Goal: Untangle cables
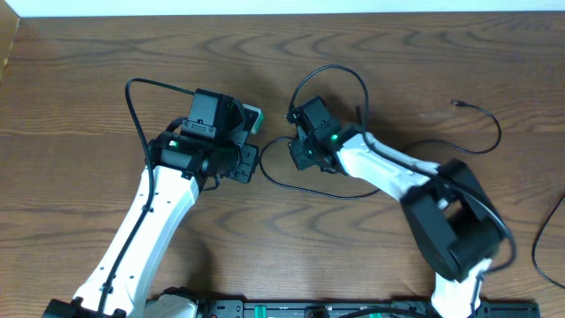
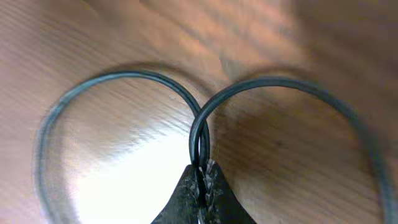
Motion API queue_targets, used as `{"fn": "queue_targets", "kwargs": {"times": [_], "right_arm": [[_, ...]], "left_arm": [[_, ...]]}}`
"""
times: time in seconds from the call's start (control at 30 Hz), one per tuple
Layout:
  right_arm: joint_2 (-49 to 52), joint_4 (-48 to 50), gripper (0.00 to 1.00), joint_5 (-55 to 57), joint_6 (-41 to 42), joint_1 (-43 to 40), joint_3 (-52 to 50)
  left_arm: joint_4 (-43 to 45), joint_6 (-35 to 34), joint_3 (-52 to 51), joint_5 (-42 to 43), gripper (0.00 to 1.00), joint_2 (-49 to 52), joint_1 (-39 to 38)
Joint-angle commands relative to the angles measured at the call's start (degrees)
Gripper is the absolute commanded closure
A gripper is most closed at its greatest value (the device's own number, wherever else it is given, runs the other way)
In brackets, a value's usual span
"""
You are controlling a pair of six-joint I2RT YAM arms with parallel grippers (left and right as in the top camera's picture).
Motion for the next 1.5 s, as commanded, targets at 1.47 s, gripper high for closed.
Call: {"fn": "queue_targets", "kwargs": {"times": [1.47], "right_arm": [[-45.20,-9.38,0.99,-26.75,-10.36,0.35,0.31]], "left_arm": [[30.99,-5.75,-0.63,4.31,0.45,0.02,-0.07]]}}
